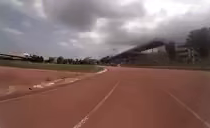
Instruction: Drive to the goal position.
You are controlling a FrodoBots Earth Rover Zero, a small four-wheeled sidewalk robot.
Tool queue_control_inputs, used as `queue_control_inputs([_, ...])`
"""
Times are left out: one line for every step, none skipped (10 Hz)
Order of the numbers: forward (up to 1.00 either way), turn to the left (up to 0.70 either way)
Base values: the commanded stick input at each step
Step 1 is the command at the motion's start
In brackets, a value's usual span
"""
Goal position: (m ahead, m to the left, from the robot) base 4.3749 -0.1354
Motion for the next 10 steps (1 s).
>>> queue_control_inputs([0.45, -0.27])
queue_control_inputs([0.45, -0.27])
queue_control_inputs([0.45, -0.27])
queue_control_inputs([0.45, -0.24])
queue_control_inputs([0.45, -0.07])
queue_control_inputs([0.45, 0.00])
queue_control_inputs([0.45, 0.00])
queue_control_inputs([0.45, 0.00])
queue_control_inputs([0.45, 0.00])
queue_control_inputs([0.45, 0.00])
